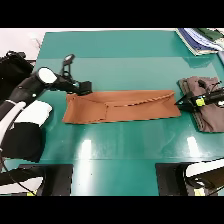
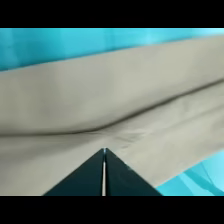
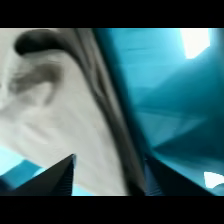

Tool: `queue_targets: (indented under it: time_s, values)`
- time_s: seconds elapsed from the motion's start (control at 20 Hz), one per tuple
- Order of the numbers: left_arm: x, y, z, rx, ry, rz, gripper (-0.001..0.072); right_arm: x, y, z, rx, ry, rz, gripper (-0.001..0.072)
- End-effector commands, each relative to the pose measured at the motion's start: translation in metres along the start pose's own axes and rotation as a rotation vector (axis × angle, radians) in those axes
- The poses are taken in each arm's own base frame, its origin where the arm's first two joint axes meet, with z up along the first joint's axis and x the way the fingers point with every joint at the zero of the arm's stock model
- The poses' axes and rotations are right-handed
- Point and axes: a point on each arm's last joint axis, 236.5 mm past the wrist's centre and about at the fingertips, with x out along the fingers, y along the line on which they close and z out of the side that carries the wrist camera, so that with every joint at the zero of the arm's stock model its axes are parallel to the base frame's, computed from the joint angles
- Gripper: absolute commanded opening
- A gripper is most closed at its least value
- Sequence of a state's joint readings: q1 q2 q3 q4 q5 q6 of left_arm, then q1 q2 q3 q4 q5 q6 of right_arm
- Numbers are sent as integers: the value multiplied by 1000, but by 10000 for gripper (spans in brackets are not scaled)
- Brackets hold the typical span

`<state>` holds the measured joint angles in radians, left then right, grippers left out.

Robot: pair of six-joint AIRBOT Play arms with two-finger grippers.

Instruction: Fold the shirts.

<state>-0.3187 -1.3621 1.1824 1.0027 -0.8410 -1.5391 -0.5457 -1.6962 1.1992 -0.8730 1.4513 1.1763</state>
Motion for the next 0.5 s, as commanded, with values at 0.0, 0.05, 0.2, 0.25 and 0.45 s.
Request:
queue_targets:
  time_s: [0.0,0.05,0.2,0.25,0.45]
  values:
    - [37,-33,-13,22,21,-52,24,28,10,6,-18,-5,43,424]
    - [47,-40,-14,16,30,-69,24,33,18,9,-48,-7,31,300]
    - [75,-56,-17,19,67,-94,24,26,51,19,-188,-27,14,19]
    - [83,-61,-17,25,76,-101,24,14,70,22,-245,-45,10,19]
    - [112,-73,-13,46,95,-116,24,-43,164,19,-446,-164,-9,19]
